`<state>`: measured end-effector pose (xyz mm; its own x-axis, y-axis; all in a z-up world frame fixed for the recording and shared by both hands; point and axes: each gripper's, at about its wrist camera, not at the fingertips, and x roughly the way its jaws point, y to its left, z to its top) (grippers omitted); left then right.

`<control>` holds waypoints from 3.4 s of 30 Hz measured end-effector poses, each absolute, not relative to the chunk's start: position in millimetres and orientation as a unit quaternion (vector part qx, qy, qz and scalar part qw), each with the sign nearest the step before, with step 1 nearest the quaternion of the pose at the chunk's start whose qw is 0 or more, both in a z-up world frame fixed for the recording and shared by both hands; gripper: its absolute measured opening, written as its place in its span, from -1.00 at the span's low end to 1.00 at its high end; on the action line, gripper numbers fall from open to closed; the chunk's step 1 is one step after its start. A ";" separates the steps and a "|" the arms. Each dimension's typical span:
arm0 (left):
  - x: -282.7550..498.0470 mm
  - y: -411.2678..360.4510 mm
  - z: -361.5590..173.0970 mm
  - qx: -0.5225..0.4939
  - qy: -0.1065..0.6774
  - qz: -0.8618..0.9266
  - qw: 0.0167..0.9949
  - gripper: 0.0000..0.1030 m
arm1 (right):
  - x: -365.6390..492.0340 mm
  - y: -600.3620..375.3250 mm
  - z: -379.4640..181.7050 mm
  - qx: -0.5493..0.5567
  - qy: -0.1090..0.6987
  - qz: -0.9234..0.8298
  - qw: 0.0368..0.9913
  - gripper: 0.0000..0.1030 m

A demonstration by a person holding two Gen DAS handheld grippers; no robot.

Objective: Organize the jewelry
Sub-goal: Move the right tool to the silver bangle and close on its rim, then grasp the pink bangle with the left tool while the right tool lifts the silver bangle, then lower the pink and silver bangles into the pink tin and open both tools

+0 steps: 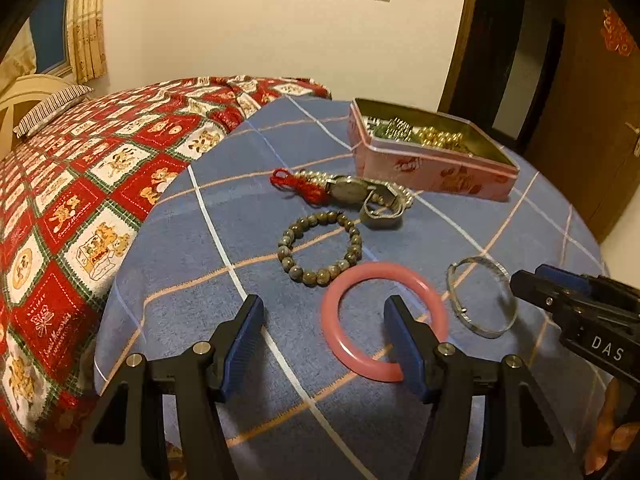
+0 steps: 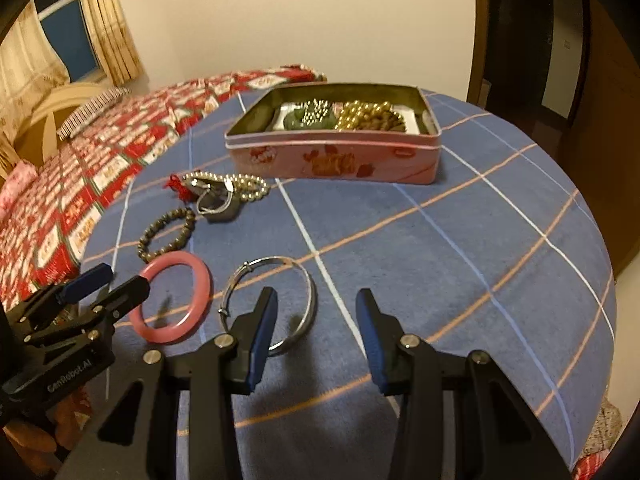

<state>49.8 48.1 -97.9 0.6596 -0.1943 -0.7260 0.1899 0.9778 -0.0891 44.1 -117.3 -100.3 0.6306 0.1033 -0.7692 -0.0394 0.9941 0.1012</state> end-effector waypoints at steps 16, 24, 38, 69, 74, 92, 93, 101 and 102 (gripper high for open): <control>51.9 36.8 -102.9 0.052 0.405 -0.085 0.909 -0.84 | 49.3 -99.3 -114.7 -0.044 0.444 0.023 0.895 -0.87; 51.9 45.6 -105.5 -0.015 0.407 -0.122 0.905 -0.83 | 39.1 -123.8 -96.3 0.017 0.424 0.019 0.905 -0.87; 46.4 46.1 -77.9 -0.022 0.367 -0.154 0.917 -0.91 | 33.3 -141.8 -84.4 0.081 0.409 0.027 0.909 -0.86; 45.1 -22.7 -104.0 0.075 0.432 -0.201 0.876 0.71 | 37.0 -159.5 -92.7 0.111 0.420 0.023 0.901 -0.82; 48.6 -22.8 -106.3 0.087 0.434 -0.205 0.873 0.73 | 35.9 -162.1 -91.0 0.112 0.416 0.023 0.902 -0.81; 36.9 11.3 -51.0 0.008 0.333 -0.195 0.923 0.56 | 33.7 -171.1 -62.4 0.130 0.370 0.023 0.919 -0.81; 37.9 13.4 -46.4 0.003 0.327 -0.194 0.925 0.56 | 34.3 -171.6 -59.2 0.130 0.367 0.024 0.921 -0.81; 62.3 16.5 -7.9 -0.022 0.271 -0.186 0.944 0.56 | 59.2 -185.4 -29.0 0.160 0.334 0.033 0.928 -0.81; 66.2 16.3 -5.5 -0.025 0.268 -0.185 0.945 0.56 | 63.2 -186.9 -25.9 0.165 0.330 0.035 0.929 -0.81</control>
